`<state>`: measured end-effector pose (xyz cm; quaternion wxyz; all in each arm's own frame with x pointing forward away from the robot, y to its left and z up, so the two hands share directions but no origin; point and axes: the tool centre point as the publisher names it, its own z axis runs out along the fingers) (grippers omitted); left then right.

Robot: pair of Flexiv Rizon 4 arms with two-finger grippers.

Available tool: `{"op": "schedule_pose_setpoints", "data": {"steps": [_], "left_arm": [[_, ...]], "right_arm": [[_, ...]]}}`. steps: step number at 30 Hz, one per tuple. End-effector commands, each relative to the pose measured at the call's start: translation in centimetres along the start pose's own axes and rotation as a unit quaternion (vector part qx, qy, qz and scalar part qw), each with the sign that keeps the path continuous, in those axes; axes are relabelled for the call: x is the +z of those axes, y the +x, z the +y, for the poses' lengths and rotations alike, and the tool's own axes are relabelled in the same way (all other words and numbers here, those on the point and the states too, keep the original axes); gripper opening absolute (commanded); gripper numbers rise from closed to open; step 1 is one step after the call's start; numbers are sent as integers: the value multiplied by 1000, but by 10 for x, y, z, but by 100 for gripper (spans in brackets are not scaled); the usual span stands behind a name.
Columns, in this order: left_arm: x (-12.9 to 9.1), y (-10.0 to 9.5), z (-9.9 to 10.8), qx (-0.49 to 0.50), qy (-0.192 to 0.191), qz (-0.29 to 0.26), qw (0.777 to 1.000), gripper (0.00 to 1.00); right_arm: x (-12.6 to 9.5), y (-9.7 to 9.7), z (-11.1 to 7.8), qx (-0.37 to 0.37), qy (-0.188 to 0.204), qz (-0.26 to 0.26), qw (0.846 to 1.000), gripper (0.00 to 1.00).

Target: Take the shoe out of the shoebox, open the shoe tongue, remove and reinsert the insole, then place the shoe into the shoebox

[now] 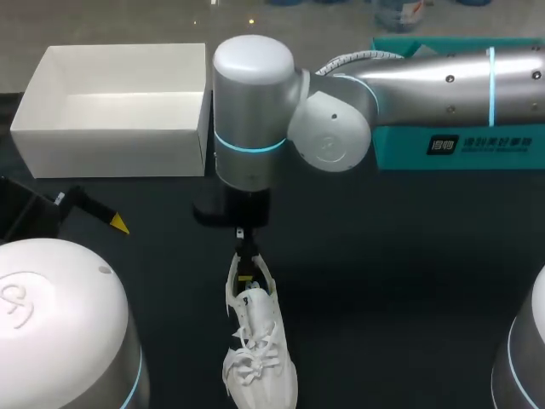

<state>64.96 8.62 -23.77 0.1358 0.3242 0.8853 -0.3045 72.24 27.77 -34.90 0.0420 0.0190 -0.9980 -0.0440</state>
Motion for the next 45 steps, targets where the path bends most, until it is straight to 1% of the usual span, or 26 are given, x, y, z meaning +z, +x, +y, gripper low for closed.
{"op": "schedule_pose_setpoints", "data": {"steps": [1, 3, 9, 10, 11, 12, 13, 24, 28, 33, 36, 41, 43, 45], "left_arm": [[0, 0, 0, 0, 0, 2, 1000, 100], [0, 0, 0, 0, 0, 2, 1000, 100], [0, 0, 0, 0, 0, 2, 1000, 100], [0, 0, 0, 0, 0, 2, 1000, 100], [0, 0, 0, 0, 0, 2, 1000, 100], [0, 0, 0, 0, 0, 2, 1000, 100], [0, 0, 0, 0, 0, 2, 1000, 100], [0, 0, 0, 0, 0, 2, 1000, 100], [0, 0, 0, 0, 0, 2, 1000, 100], [0, 0, 0, 0, 0, 2, 1000, 100], [0, 0, 0, 0, 0, 2, 1000, 100], [0, 0, 0, 0, 0, 2, 1000, 100], [0, 0, 0, 0, 0, 2, 1000, 100], [0, 0, 0, 0, 0, 2, 1000, 100]], "right_arm": [[5, -1, -2, 3, -4, -4, 1000, 100], [5, -1, -2, -1, 10, -3, 1000, 100], [14, 0, -5, 5, 7, -2, 1000, 100], [14, 0, -6, 5, 7, -3, 1000, 49], [15, 0, -6, 6, 7, -4, 1000, 21], [16, 1, -5, 7, 7, -5, 1000, 2], [17, 1, -5, 7, 7, -5, 1000, 0], [20, 7, -1, 10, 9, -21, 1000, 0], [16, 10, -3, 12, 9, -26, 1000, 0], [-2, 14, -7, 17, 13, -45, 999, 0], [-26, 16, -13, 21, 20, -66, 997, 0], [-71, 10, -28, 22, 31, -93, 995, 0], [-99, 7, -37, 20, 33, -108, 993, 0], [-120, 4, -44, 20, 40, -121, 992, 0]]}}
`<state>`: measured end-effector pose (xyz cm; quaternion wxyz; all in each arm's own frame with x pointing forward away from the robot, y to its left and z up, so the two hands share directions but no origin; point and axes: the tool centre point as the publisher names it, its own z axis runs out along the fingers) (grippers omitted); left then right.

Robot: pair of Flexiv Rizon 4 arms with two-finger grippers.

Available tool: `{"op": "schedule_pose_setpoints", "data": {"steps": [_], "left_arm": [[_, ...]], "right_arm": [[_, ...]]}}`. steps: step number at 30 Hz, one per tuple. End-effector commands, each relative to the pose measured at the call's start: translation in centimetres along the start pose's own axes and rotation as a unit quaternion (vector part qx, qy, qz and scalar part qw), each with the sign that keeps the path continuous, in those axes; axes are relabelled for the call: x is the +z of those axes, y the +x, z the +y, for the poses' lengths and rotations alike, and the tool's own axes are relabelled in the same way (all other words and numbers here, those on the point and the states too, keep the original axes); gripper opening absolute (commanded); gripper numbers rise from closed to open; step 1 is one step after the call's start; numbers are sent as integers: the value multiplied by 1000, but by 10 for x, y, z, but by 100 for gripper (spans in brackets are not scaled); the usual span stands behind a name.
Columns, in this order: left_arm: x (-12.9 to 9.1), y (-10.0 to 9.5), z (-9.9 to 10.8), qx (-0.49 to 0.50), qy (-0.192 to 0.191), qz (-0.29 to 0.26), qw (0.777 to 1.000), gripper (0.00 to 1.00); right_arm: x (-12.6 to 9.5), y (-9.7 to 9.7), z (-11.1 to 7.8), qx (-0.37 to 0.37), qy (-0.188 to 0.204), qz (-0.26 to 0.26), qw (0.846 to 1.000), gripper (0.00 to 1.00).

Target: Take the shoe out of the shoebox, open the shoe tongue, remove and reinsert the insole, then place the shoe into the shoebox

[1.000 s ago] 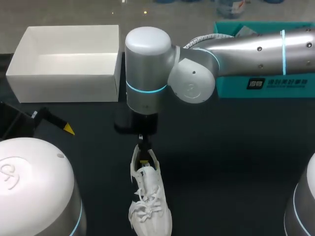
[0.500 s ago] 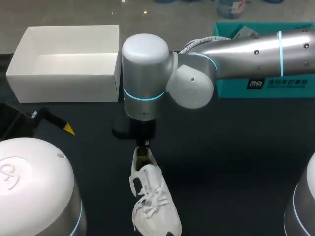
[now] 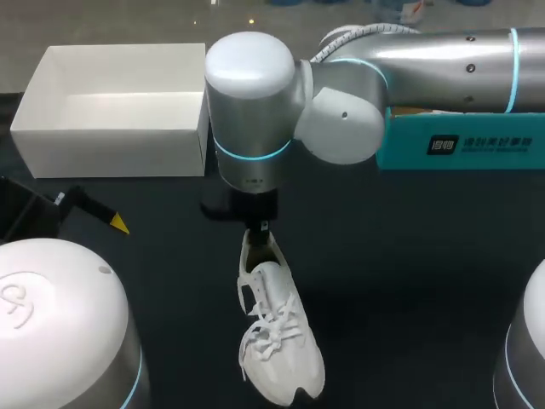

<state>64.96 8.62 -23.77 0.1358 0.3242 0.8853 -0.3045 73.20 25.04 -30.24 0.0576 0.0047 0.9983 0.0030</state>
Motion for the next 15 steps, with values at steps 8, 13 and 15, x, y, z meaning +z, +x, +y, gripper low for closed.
{"op": "schedule_pose_setpoints", "data": {"steps": [8, 13, 15], "left_arm": [[0, 0, 0, 0, 0, 2, 1000, 100], [0, 0, 0, 0, 0, 2, 1000, 100], [0, 0, 0, 0, 0, 2, 1000, 100]], "right_arm": [[-147, -37, -61, -1, 24, -69, 997, 0], [-164, -45, -69, -2, 32, -68, 997, 0], [-165, -45, -70, -2, 32, -66, 997, 0]]}}
